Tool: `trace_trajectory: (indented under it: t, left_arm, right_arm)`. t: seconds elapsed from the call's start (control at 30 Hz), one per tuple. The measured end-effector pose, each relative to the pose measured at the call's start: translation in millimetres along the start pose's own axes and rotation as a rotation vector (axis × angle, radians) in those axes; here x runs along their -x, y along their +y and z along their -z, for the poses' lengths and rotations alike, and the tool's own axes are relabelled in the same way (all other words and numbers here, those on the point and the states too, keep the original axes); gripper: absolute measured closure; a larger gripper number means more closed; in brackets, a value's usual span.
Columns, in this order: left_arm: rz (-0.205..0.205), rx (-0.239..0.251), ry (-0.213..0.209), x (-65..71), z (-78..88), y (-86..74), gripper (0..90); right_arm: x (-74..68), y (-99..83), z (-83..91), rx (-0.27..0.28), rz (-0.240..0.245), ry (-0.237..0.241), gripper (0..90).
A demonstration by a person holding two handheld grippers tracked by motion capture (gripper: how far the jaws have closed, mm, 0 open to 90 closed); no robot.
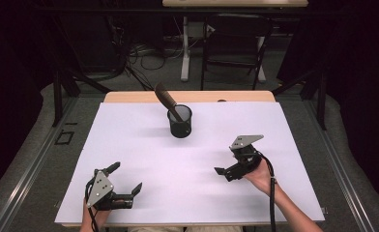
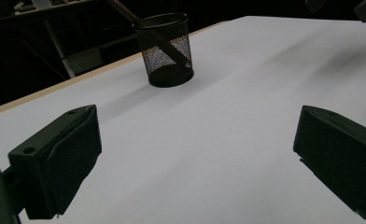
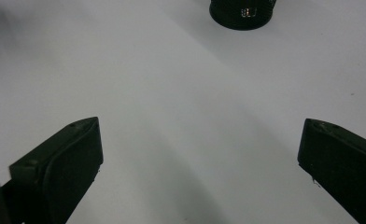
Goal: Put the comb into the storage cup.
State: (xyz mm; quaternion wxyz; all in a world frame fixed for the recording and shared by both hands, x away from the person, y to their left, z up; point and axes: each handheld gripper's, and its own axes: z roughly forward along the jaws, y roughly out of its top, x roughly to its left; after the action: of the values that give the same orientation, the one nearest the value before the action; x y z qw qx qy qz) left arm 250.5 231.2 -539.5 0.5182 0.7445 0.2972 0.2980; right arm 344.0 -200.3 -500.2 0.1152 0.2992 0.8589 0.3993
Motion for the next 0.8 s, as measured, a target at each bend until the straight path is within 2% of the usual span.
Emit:
trace_trajectory:
  t: [0.5, 0.8]
  left_arm:
    - [0.0, 0.0, 0.0, 0.8, -0.4, 0.1, 1.0]
    - [0.0, 0.0, 0.001, 1.0, -0.6, 0.2, 1.0]
  right_arm:
    - [-10.3, -27.6, 18.5, 0.016, -0.017, -0.026, 0.0]
    - [-16.4, -42.7, 29.7, 0.046, -0.025, -0.04, 0.0]
